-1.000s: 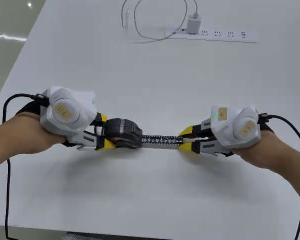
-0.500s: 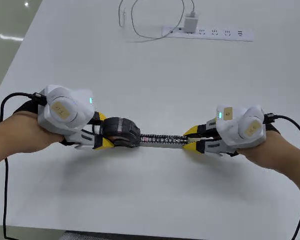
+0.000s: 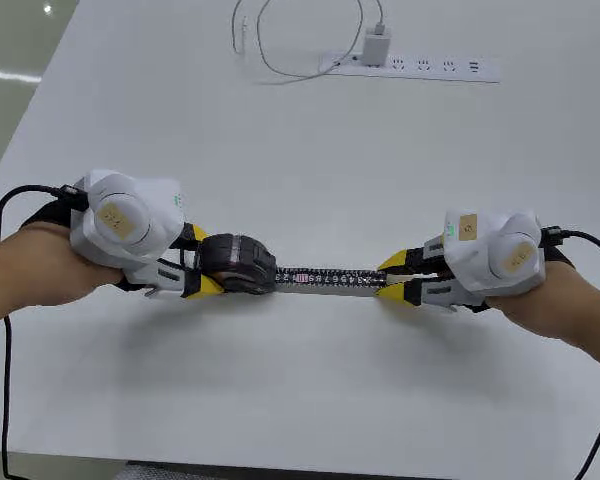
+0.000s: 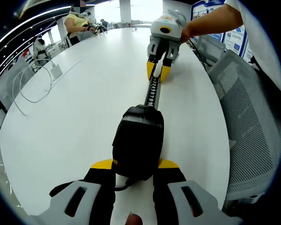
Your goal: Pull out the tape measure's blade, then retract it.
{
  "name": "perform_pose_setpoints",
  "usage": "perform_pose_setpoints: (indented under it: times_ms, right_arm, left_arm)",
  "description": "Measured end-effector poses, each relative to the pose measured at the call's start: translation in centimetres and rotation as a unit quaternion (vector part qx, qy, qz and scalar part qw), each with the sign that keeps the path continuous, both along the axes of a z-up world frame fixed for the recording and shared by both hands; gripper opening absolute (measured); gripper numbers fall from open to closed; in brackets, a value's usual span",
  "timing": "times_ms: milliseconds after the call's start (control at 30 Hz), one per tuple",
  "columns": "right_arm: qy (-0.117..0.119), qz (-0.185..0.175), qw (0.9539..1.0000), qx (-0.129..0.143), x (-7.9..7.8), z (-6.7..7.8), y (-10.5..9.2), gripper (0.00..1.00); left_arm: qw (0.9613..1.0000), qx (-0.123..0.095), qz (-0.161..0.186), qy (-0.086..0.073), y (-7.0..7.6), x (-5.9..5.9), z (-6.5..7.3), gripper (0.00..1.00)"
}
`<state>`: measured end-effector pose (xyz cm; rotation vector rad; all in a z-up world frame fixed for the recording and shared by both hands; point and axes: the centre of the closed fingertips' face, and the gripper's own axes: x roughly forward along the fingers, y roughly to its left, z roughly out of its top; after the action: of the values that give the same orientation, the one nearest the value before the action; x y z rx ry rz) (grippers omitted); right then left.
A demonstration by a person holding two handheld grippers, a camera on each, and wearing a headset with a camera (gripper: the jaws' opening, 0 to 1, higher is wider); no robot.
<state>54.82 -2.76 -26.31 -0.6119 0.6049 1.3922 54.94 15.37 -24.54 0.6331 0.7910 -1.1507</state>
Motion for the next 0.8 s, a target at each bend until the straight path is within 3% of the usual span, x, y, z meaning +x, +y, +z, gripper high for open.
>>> perform_pose_setpoints:
  times_ms: [800]
  right_arm:
    - [-0.004, -0.006, 0.9998, -0.016, -0.1, 0.1, -2.2, 0.08]
  left_arm:
    - [1.0, 0.0, -0.003, -0.001, 0.0, 0.0, 0.1, 0.26]
